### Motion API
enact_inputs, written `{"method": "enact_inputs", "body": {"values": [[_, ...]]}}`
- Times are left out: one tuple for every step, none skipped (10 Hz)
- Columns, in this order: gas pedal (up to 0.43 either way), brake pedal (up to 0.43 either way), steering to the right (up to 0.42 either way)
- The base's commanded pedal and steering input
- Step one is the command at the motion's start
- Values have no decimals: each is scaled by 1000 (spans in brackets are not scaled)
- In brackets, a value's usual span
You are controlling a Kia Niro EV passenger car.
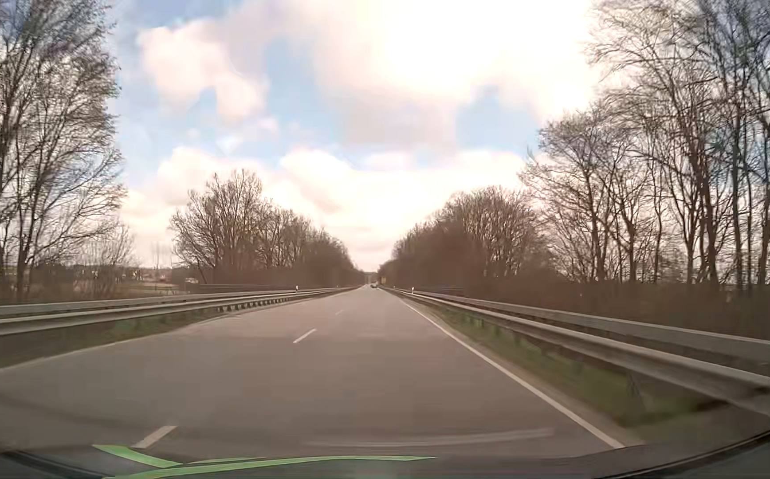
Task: Follow the waypoints while adhering to traffic rules and regulations
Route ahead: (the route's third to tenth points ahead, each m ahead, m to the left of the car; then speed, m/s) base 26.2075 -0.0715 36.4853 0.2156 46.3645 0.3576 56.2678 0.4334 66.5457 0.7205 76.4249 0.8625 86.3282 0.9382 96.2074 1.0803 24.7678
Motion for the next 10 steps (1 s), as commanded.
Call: {"method": "enact_inputs", "body": {"values": [[209, 0, 0], [209, 0, 0], [209, 0, 0], [209, 0, 0], [209, 0, 0], [209, 0, 0], [209, 0, 0], [209, 0, 0], [209, 0, 0], [209, 0, 0]]}}
